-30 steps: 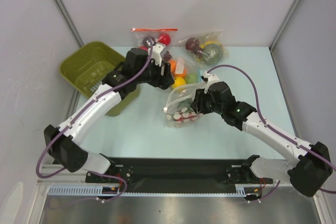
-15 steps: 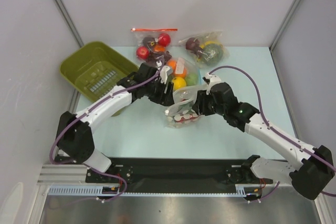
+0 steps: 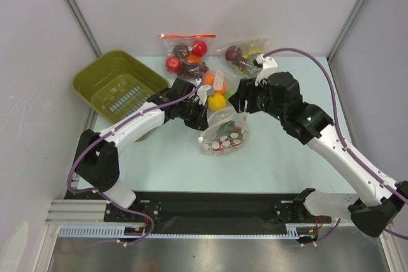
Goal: Open the zip-top bag and remove the fake food
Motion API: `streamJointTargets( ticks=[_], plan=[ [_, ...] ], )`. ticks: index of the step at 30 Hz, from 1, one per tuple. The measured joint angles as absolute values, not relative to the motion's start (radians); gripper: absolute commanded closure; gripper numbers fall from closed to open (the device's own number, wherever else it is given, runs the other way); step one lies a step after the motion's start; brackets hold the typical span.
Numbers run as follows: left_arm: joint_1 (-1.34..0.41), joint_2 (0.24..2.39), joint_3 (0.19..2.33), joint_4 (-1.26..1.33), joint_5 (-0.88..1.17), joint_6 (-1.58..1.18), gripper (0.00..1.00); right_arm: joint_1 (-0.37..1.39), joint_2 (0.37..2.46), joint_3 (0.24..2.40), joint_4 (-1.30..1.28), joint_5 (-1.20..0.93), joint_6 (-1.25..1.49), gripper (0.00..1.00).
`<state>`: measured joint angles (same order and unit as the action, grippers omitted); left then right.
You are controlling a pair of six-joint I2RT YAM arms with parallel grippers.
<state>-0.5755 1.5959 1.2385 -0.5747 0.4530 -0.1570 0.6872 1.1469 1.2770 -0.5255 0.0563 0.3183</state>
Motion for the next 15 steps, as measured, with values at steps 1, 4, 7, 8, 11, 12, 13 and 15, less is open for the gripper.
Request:
streamJointTargets(
  ticks=[1, 4, 7, 8, 11, 12, 13, 15],
  plan=[
    [-0.575, 1.596, 1.239, -0.575, 0.453, -0.156, 1.0, 0.687, 1.168, 1.311, -0.507, 0.052, 0.309, 0.38],
    [-0.575, 1.596, 1.24, -0.575, 0.456, -0.155, 1.0, 0.687, 1.24, 1.37, -0.45, 0.032, 0.282, 0.38],
    [-0.575, 1.596, 1.24, -0.576, 0.456, -0.155, 1.0, 0.687, 1.34, 1.376, -0.407, -0.006, 0.26, 0.38],
    [-0.575, 1.595, 1.24, -0.577, 0.456, -0.155, 1.0, 0.687, 1.377, 1.373, -0.398, -0.017, 0.257, 0.38],
    [-0.575, 1.594, 1.24, -0.579, 0.45, -0.155, 1.0, 0.687, 1.464, 1.337, -0.379, -0.044, 0.253, 0.39],
    [-0.575, 1.593, 1.24, -0.58, 0.447, -0.156, 1.0, 0.687, 1.478, 1.322, -0.382, -0.05, 0.253, 0.39],
    [-0.575, 1.593, 1.24, -0.58, 0.444, -0.156, 1.0, 0.689, 1.489, 1.298, -0.387, -0.058, 0.253, 0.39],
    [-0.575, 1.593, 1.24, -0.583, 0.436, -0.157, 1.0, 0.692, 1.492, 1.26, -0.397, -0.067, 0.254, 0.39]
  ],
)
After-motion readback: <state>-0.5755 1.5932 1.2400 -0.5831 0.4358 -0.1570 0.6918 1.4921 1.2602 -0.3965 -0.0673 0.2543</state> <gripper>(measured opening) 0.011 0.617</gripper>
